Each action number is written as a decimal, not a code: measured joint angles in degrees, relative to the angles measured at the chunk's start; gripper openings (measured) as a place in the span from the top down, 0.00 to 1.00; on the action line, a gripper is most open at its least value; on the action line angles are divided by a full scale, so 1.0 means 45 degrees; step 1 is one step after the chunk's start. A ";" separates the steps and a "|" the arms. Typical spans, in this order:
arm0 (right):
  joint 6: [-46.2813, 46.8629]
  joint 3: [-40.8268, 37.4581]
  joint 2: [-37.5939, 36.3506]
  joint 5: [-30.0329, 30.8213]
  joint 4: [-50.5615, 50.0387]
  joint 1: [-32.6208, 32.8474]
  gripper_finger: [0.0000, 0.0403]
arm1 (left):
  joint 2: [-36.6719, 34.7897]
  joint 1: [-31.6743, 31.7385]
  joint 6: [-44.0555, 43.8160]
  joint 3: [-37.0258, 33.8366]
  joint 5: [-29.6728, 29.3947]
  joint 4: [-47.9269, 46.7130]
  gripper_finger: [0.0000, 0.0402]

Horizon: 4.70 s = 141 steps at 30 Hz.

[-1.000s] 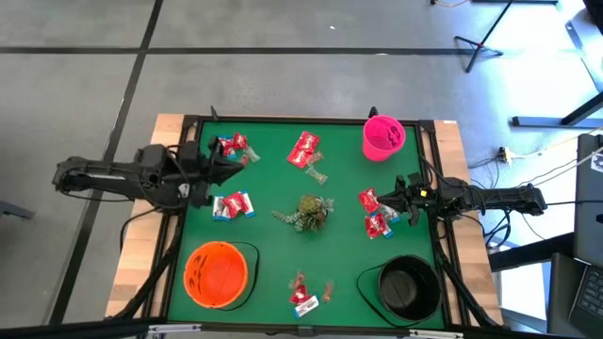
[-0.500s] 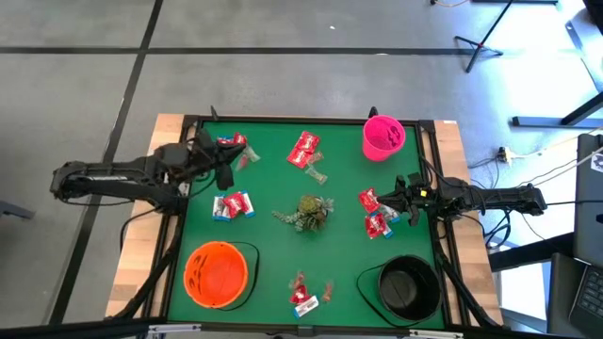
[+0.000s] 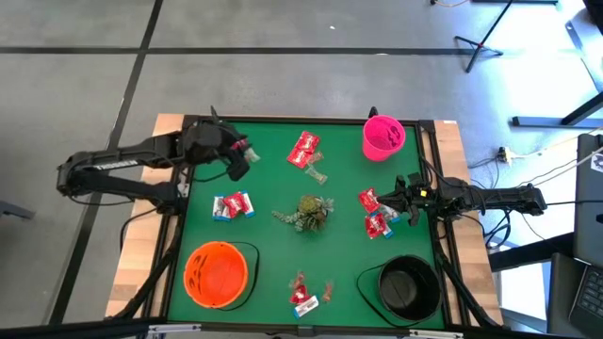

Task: Sort candy
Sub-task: Put the red candy into the orange bucket, then put the green gummy into the pink bucket

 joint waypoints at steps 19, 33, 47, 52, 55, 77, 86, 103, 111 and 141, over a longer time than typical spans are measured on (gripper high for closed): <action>0.0005 0.0003 -0.0005 0.0005 0.0002 0.0005 0.98 | 0.3923 0.0814 -0.1940 0.0089 0.2314 -0.4838 0.57; 0.0005 -0.0002 -0.0003 0.0003 -0.0001 0.0000 0.98 | 0.5107 0.0397 -0.1686 -0.0645 0.3971 -0.4897 0.57; 0.0004 -0.0002 -0.0001 0.0003 -0.0001 0.0005 0.98 | 0.5105 -0.1260 -0.3443 -0.2359 0.5561 -0.4257 0.57; 0.0005 0.0003 0.0000 0.0000 0.0002 0.0000 0.98 | 0.5102 -0.1425 -0.3697 -0.2640 0.5529 -0.3417 0.57; 0.0005 -0.0002 0.0000 0.0000 -0.0002 0.0001 0.98 | 0.5102 -0.1525 -0.3747 -0.2812 0.5526 -0.3340 0.57; 0.0005 0.0002 0.0000 0.0000 0.0001 0.0000 0.98 | 0.4723 -0.2226 -0.3640 -0.0916 0.4657 -0.4936 1.00; 0.0000 0.0003 -0.0005 0.0005 0.0002 0.0005 0.98 | 0.2846 -0.4612 -0.4610 0.2398 0.4123 -0.6550 1.00; 0.0005 0.0003 0.0000 0.0005 0.0001 0.0000 0.98 | 0.3396 -1.2480 -1.2780 0.4014 0.2334 -0.6675 1.00; 0.0002 0.0001 0.0000 0.0005 -0.0003 0.0000 0.98 | 0.4550 -1.4098 -1.4652 0.4012 0.1928 -0.6758 1.00; -0.0042 -0.0002 0.0000 0.0131 0.0023 0.0004 0.98 | 0.4898 -1.3940 -1.2630 0.4009 0.1209 -0.8272 0.63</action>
